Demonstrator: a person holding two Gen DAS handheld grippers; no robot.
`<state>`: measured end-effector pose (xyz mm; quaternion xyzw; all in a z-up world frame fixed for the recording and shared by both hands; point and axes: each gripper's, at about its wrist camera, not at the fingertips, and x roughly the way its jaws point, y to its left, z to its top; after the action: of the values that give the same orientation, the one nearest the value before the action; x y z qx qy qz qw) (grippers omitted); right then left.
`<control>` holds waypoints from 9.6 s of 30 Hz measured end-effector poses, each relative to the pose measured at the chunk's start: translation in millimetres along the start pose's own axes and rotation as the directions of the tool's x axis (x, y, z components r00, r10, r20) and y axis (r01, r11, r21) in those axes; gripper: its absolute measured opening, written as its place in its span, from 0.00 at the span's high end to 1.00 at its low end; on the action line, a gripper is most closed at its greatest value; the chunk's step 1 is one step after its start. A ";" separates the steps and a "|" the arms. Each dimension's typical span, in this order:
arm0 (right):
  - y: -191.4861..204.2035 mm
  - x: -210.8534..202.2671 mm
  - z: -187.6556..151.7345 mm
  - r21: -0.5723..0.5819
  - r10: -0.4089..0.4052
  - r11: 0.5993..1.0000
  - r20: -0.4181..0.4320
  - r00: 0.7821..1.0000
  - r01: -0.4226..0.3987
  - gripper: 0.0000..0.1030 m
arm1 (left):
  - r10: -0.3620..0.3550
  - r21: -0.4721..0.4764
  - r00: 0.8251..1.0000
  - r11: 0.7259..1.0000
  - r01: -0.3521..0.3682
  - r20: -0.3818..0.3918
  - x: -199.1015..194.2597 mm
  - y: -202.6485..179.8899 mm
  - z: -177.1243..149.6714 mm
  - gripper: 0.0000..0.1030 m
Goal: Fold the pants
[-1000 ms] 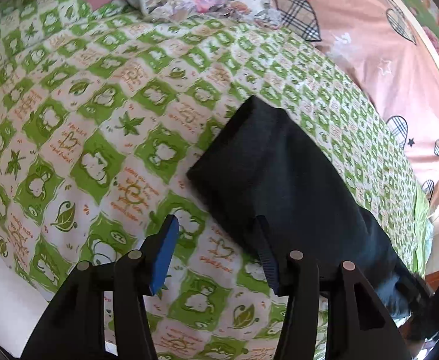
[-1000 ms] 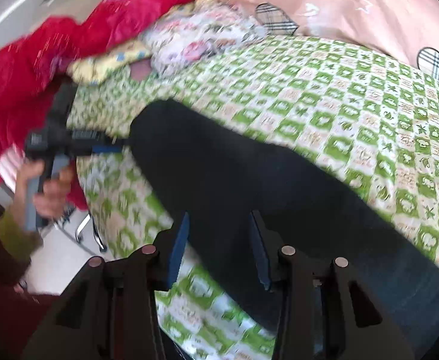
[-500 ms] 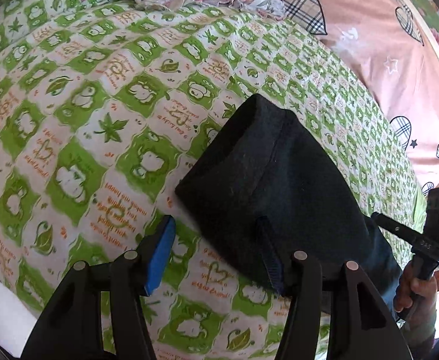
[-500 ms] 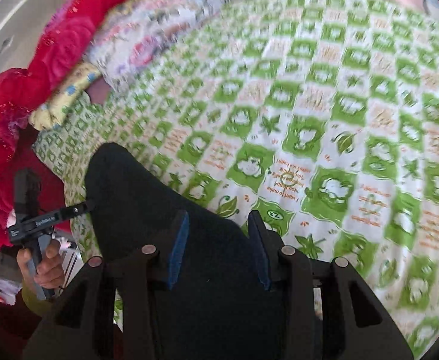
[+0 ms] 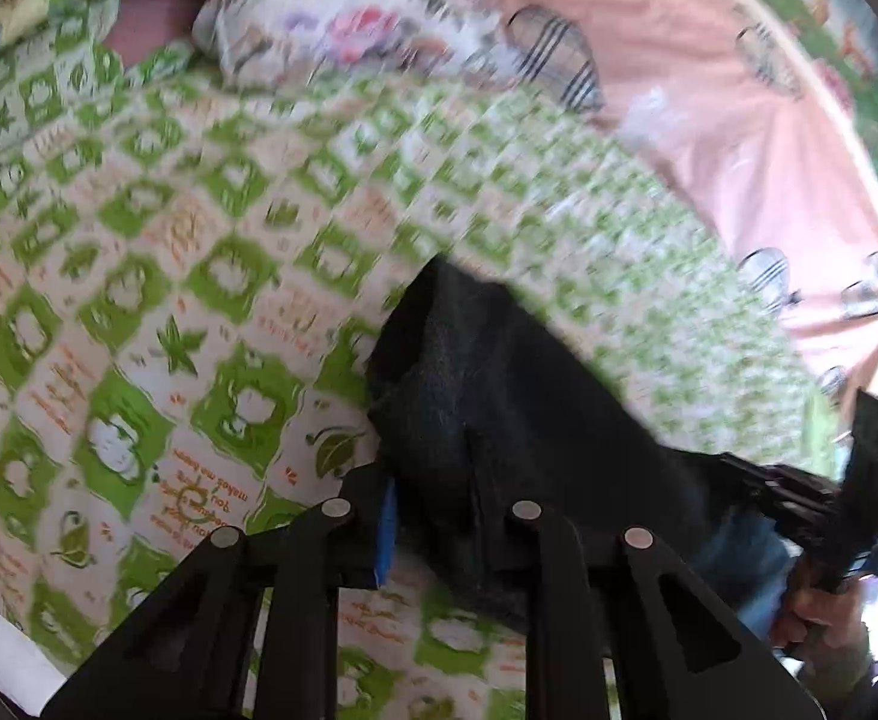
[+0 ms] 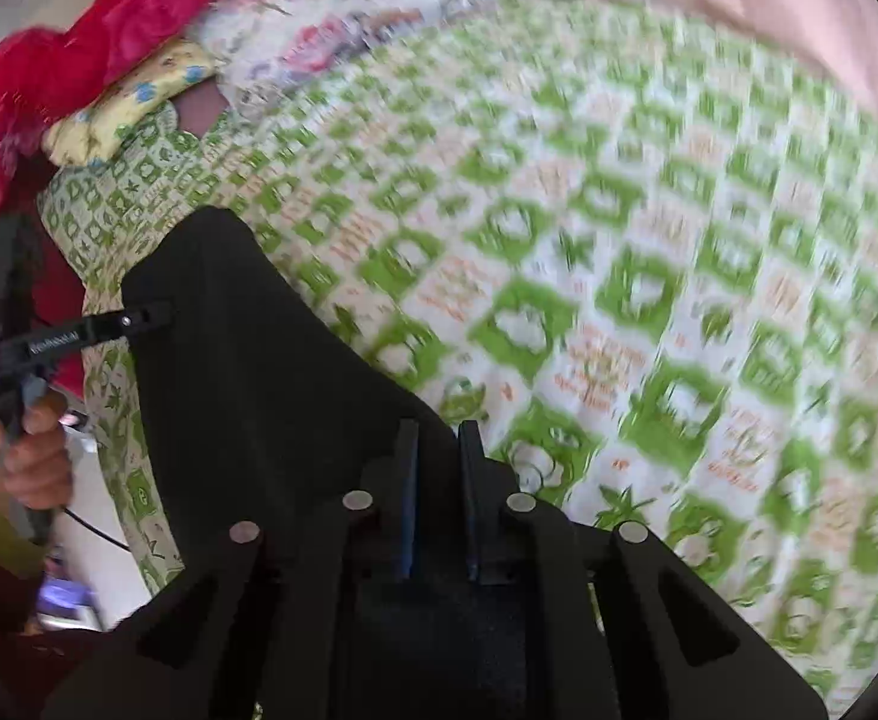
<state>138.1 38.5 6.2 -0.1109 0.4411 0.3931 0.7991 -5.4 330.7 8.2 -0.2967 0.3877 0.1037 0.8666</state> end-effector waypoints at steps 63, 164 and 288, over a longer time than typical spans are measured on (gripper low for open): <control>-74.2 -216.3 -285.1 0.754 -0.473 0.642 0.244 0.847 0.141 0.41 | -0.143 0.731 0.901 0.539 0.418 -0.410 65.0 -351.1 -129.8 0.40; -26.1 -82.3 -153.0 0.421 0.000 0.898 0.286 0.958 -0.126 0.86 | -0.274 0.534 0.779 0.598 0.597 -0.563 104.9 -286.5 -103.3 0.90; 70.1 -13.3 115.1 -0.125 0.447 0.893 0.118 0.887 -0.433 0.78 | -0.154 0.064 0.986 0.987 0.150 0.071 -63.2 -71.2 10.0 0.82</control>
<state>154.3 138.5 96.1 -0.0174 0.3768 0.5916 0.7125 -13.0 282.6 90.7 -0.2958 0.3336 0.0372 0.8943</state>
